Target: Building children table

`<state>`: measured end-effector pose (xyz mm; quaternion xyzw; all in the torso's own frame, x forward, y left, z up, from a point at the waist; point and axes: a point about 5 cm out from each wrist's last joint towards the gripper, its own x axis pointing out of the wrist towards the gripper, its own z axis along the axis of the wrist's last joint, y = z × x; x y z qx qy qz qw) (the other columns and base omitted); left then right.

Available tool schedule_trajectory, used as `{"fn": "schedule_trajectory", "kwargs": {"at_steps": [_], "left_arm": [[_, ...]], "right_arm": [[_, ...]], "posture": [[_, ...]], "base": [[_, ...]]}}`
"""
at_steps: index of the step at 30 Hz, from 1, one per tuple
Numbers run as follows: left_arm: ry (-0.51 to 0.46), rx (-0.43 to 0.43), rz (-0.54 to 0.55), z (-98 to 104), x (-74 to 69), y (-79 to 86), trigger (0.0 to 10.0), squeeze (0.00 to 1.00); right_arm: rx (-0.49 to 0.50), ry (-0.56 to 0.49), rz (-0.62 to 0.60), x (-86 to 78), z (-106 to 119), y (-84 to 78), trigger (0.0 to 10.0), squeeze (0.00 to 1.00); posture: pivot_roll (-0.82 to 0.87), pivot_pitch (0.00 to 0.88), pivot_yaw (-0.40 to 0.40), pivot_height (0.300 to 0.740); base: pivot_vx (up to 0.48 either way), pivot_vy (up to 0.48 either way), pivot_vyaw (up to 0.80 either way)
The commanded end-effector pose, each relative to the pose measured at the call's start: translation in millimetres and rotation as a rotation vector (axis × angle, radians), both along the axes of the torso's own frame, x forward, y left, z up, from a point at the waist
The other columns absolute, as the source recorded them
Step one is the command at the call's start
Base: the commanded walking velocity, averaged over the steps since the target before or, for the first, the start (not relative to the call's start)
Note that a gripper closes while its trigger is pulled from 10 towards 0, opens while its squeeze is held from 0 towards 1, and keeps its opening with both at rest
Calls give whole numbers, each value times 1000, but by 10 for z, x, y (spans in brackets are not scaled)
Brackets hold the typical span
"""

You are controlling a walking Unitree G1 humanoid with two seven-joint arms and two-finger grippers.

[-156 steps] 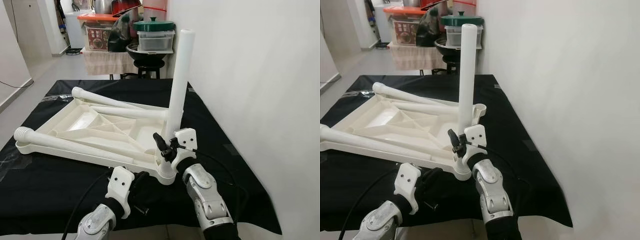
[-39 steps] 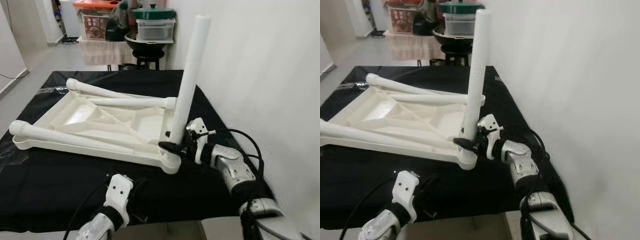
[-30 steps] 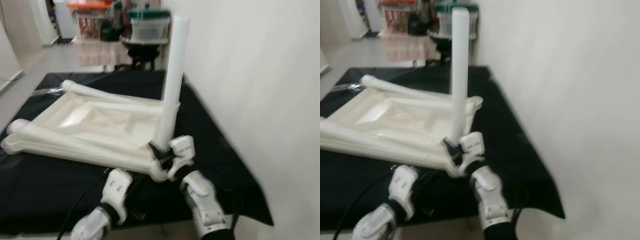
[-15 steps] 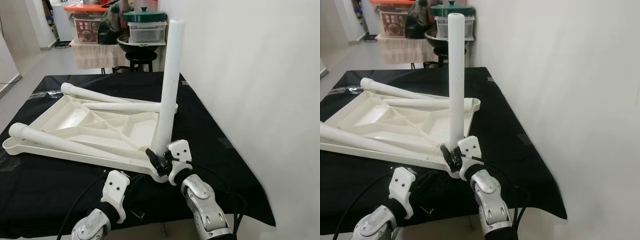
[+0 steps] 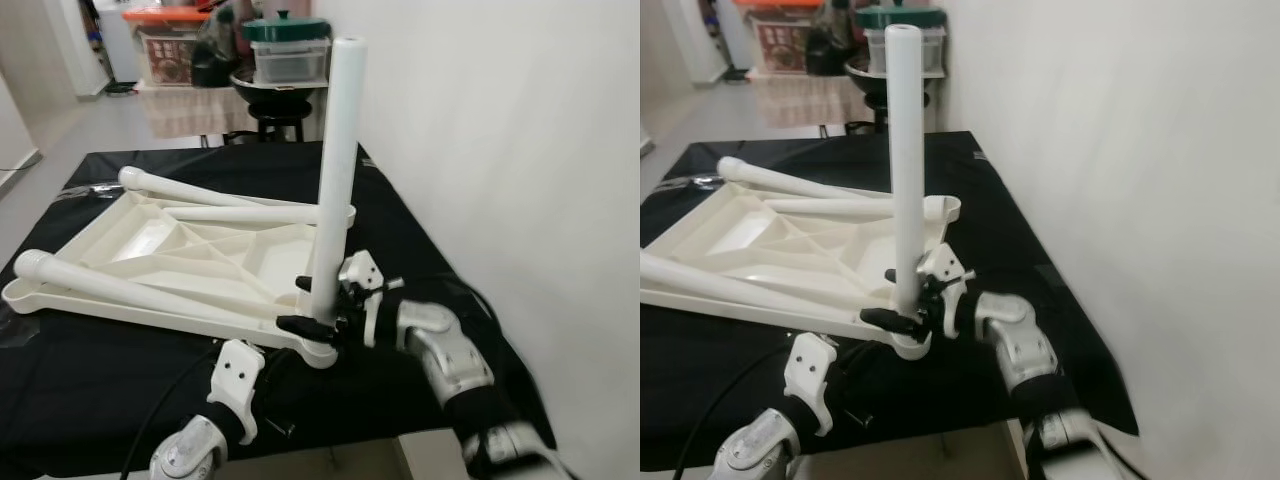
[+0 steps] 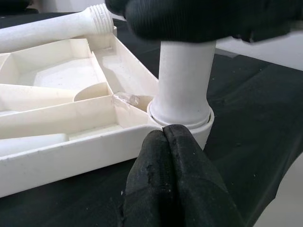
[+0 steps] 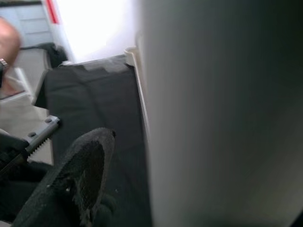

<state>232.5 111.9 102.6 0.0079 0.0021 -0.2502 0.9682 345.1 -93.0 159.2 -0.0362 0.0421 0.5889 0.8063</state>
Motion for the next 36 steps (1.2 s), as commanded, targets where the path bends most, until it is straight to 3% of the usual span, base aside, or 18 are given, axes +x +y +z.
{"fn": "schedule_trajectory", "kwargs": {"at_steps": [1, 2, 3, 4, 8, 16, 19, 20, 21, 22, 23, 24, 27, 29, 31, 33, 36], "left_arm": [[14, 4, 1, -31, -14, -18, 10000, 0], [14, 4, 2, -31, -16, -19, 10000, 0], [14, 4, 2, -31, -16, -19, 10000, 0], [14, 5, 2, -31, -17, -21, 10000, 0], [14, 6, 1, -30, -18, -26, 10000, 0], [15, 3, -1, -29, -20, -40, 10000, 0], [16, 1, -1, -29, -28, -41, 10000, 0], [17, -1, -1, -30, -34, -37, 10000, 0], [17, -1, 0, -30, -39, -31, 10000, 0], [17, -1, 0, -30, -39, -31, 10000, 0], [18, -1, 2, -32, -43, -21, 10000, 0], [18, -2, 4, -27, -46, -10, 10000, 0], [15, 9, 6, -34, -34, 7, 10000, 0], [20, 8, 7, -46, -10, 14, 10000, 0], [15, -2, -3, -29, 9, 14, 10000, 0], [8, 30, 14, -32, 25, 14, 10000, 0], [4, 21, 18, -28, 28, 8, 10000, 0]], "right_arm": [[11, 35, 28, 22, -7, -33, 8627, 0], [17, 53, 50, 34, 8, -45, 3137, 0], [17, 53, 50, 34, 8, -45, 3137, 0], [26, 74, 79, 43, 25, -58, 0, 0], [21, 88, 115, 64, 34, -82, 0, 0], [12, 46, 44, 103, -17, -123, 0, 0], [-21, -6, -101, 102, -109, -114, 0, 0], [-4, -25, -278, 113, -164, -67, 0, 0], [50, -47, -572, 152, -193, -59, 0, 0], [50, -47, -572, 152, -193, -59, 0, 0], [218, 25, -985, 93, -259, -99, 0, 0], [195, 151, -1151, -194, -545, -39, 0, 0], [179, 102, -1064, -283, -513, 68, 0, 0], [114, 68, -902, -192, -516, 107, 0, 0], [93, 114, -895, -131, -599, 96, 0, 0], [92, 48, -850, -176, -516, 189, 0, 0], [75, 55, -870, -190, -533, 190, 0, 0]], "posture": [[32, 0, -63, 740], [33, 0, -63, 740], [33, 0, -63, 740], [34, 0, -63, 740], [36, 0, -64, 740], [33, 0, -65, 740], [21, 0, -73, 740], [19, 0, -79, 740], [17, 0, -82, 740], [17, 0, -82, 740], [7, 0, -83, 740], [0, 0, -80, 740], [-24, 0, -62, 740], [-12, 0, -67, 740], [-8, 0, -66, 740], [-20, 0, -59, 740], [-13, 0, -62, 740]], "base": [[0, 0, 0], [0, 0, 0], [0, 0, 0], [0, 0, 0], [0, 0, 0], [0, 0, 0], [0, 0, 0], [0, 0, 0], [0, 0, 0], [0, 0, 0], [0, 0, 0], [0, 0, 0], [0, 0, 0], [0, 0, 0], [0, 0, 0], [0, 0, 0], [0, 0, 0]]}}
